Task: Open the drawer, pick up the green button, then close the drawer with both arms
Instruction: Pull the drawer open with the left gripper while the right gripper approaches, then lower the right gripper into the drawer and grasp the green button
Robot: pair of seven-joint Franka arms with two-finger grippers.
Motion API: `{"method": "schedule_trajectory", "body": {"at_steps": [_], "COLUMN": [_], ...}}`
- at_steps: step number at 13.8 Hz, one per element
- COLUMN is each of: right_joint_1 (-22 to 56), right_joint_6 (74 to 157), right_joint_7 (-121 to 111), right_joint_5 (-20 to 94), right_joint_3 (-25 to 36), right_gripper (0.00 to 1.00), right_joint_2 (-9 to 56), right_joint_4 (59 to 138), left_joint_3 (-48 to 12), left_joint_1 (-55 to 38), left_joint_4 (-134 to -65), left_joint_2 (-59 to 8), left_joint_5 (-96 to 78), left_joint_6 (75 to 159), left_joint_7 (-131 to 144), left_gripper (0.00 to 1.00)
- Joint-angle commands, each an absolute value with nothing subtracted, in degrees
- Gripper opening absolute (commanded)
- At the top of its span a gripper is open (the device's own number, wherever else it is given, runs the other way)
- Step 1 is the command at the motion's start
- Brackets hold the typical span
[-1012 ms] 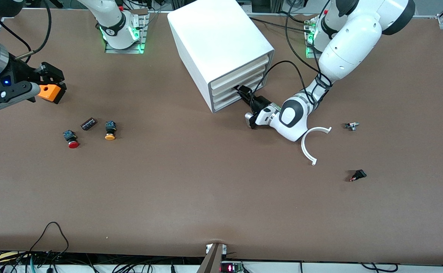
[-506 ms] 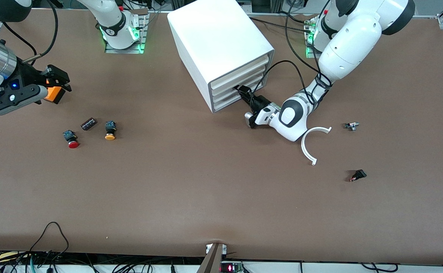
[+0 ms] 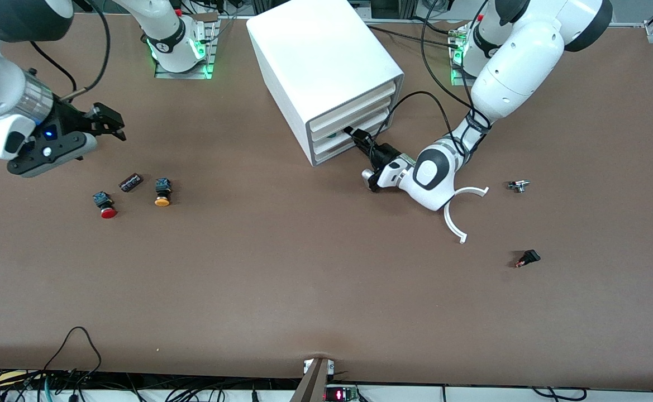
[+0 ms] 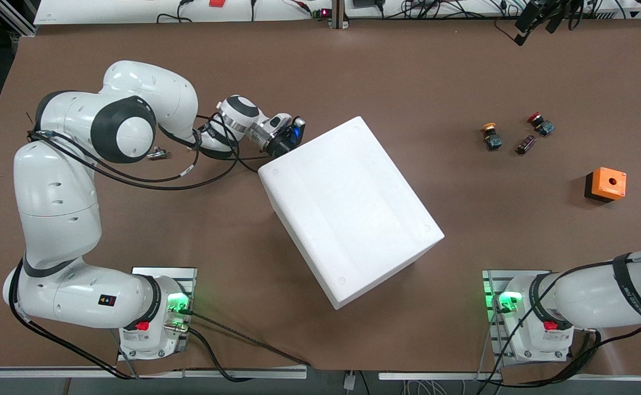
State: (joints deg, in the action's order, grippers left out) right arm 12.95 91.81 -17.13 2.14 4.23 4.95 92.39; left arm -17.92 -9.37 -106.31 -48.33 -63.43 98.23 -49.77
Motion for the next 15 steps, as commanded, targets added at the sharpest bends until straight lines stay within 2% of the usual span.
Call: {"method": "schedule_trajectory", "body": {"at_steps": [1, 10, 15], "right_joint_1": [15.11, 22.32, 31.10], "right_joint_6": [92.81, 94.39, 100.26], "right_joint_7": [-14.51, -2.04, 12.28], "right_joint_5": [2.90, 6.85, 7.56], "right_joint_3": [4.31, 4.04, 4.04], "right_gripper": [0.99, 0.99, 0.99], "right_joint_2": [7.11, 20.47, 24.34], "right_joint_4": [91.06, 77.88, 77.08], "left_joint_3": [-17.67, -15.56, -15.38], "left_joint_1": [-9.14, -6.95, -4.31], "left_joint_4": [-103.19, -99.84, -97.30], "left_joint_2": [-50.53, -51.59, -52.12], "left_joint_5": [-64.86, -64.42, -64.25], "left_joint_6": [97.29, 97.29, 96.15], "left_joint_7": [-48.34, -46.06, -44.04], "left_gripper": [0.17, 0.16, 0.16]}}
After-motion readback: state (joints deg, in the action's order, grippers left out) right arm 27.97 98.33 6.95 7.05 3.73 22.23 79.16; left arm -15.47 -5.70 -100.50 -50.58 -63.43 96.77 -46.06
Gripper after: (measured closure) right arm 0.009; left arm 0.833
